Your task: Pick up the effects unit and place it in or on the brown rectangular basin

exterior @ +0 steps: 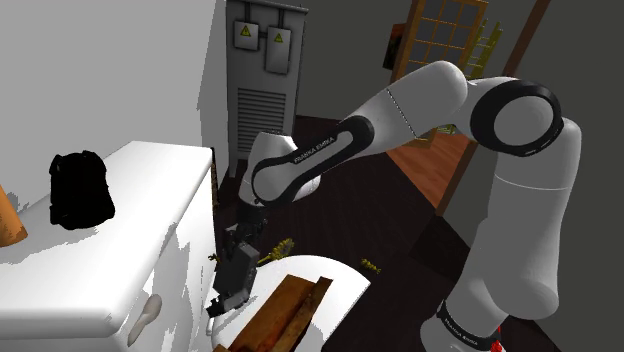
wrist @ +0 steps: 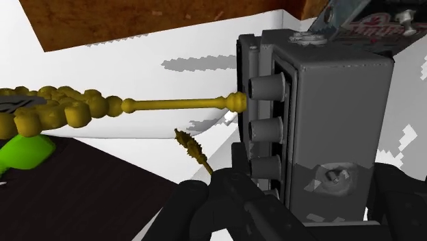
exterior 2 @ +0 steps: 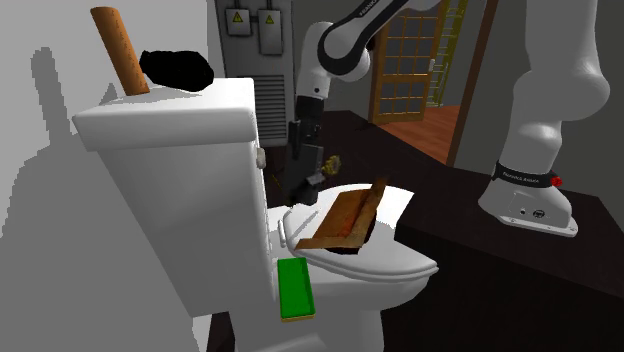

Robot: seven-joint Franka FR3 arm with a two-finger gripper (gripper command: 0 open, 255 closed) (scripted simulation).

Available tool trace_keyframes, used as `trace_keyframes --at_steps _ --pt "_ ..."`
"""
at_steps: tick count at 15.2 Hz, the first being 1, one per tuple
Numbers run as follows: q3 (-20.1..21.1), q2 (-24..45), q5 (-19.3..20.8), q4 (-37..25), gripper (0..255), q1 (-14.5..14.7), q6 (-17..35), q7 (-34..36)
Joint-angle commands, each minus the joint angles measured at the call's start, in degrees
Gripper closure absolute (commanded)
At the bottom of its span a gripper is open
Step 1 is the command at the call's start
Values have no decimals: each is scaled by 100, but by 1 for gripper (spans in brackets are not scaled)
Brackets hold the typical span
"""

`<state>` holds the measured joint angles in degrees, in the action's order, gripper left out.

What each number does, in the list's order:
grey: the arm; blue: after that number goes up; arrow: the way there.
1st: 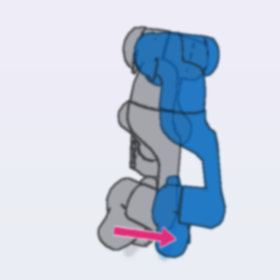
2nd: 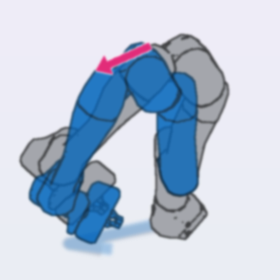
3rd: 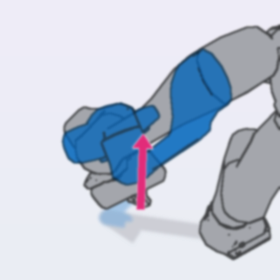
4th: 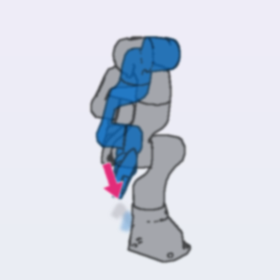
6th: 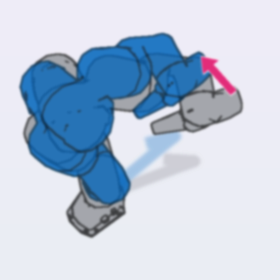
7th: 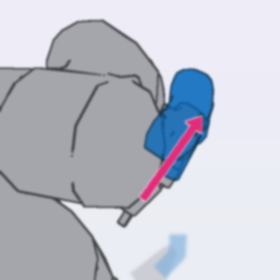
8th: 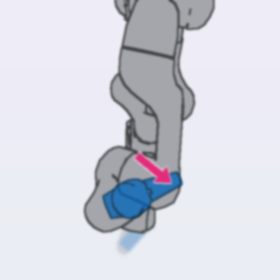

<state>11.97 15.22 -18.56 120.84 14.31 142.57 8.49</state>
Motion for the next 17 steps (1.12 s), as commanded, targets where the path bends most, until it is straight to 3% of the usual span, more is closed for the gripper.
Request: trace_keyframes --at_steps 1,17 --pt "-1 -126 12 -5 255 0 -125 43" --pt "-41 -814 149 -429 255 -36 -1212 346"
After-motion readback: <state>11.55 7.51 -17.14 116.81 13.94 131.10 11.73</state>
